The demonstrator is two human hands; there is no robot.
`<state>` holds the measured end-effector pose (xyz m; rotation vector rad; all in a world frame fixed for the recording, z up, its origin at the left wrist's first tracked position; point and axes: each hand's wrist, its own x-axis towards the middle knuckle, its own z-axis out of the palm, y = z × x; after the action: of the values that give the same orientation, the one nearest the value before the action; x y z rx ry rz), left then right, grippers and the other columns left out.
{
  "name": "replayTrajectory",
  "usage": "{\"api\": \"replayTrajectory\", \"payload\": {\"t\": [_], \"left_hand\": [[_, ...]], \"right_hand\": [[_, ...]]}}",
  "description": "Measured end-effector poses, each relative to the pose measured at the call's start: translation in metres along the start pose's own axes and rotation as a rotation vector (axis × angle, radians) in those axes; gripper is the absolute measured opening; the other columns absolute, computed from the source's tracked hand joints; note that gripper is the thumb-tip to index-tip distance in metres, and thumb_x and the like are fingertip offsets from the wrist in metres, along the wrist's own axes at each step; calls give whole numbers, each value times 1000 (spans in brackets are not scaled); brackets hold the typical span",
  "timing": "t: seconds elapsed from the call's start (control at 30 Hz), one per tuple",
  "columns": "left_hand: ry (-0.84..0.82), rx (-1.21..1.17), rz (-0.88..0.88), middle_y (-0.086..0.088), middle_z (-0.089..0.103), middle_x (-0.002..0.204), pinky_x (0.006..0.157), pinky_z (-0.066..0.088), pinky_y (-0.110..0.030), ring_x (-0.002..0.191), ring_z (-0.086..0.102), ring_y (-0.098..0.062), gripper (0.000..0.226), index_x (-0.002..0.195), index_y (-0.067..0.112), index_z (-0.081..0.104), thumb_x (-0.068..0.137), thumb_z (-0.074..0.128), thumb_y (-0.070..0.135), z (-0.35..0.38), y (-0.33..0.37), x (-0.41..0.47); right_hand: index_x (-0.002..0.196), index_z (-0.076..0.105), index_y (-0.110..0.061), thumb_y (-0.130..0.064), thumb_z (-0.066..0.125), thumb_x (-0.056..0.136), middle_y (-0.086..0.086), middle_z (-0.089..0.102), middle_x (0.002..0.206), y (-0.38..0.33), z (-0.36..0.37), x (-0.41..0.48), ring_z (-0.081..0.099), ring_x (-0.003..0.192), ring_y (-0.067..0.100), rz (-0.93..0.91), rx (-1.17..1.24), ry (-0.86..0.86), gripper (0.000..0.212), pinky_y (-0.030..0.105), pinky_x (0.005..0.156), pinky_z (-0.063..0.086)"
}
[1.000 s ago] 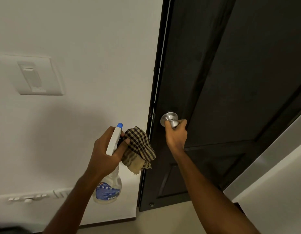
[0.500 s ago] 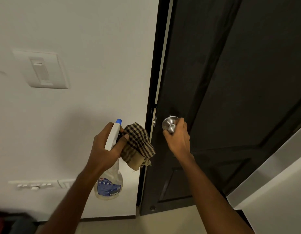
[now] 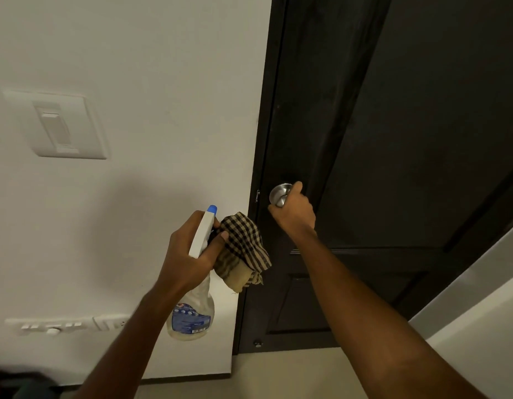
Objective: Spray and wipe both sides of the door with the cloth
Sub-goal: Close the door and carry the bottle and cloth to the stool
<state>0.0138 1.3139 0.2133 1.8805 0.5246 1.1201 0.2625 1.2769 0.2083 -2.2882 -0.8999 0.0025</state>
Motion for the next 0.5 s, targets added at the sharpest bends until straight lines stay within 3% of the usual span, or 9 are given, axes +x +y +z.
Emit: {"api": "replayTrajectory", "payload": {"t": [0.13, 0.2, 0.3, 0.37, 0.5], "left_hand": [[0, -28, 18, 35, 64, 85, 67, 53, -9, 85, 66, 4, 19, 99, 36, 53, 87, 68, 36, 2, 6, -2], [0, -52, -3, 37, 63, 82, 66, 50, -5, 85, 64, 9, 20, 98, 36, 52, 83, 65, 35, 5, 12, -5], [21, -57, 5, 24, 64, 82, 68, 48, -2, 83, 63, 12, 22, 97, 37, 50, 78, 61, 35, 8, 22, -10], [9, -67, 11, 13, 63, 86, 70, 51, -6, 83, 65, 6, 19, 97, 35, 52, 83, 64, 38, 10, 23, -13], [60, -62, -24, 10, 64, 86, 67, 58, -19, 79, 67, -4, 18, 98, 34, 55, 87, 69, 40, 11, 10, -11]], "right_hand": [[142, 35, -9, -45, 75, 86, 14, 60, 129, -5, -7, 12, 63, 111, 31, 102, 120, -46, 77, 34, 73, 52], [144, 37, -8, -36, 76, 88, 17, 59, 131, -6, -6, 13, 62, 115, 33, 124, 138, -34, 74, 32, 75, 52], [141, 42, -8, -31, 75, 88, 18, 59, 132, -7, -3, 8, 61, 116, 34, 157, 200, -1, 66, 36, 83, 56], [139, 45, -8, -31, 72, 90, 18, 59, 131, -9, -2, 5, 61, 116, 34, 185, 241, 18, 60, 37, 83, 55], [139, 45, -9, -32, 71, 92, 18, 59, 130, -11, 5, 7, 61, 115, 33, 169, 246, 53, 58, 35, 80, 54]]}}
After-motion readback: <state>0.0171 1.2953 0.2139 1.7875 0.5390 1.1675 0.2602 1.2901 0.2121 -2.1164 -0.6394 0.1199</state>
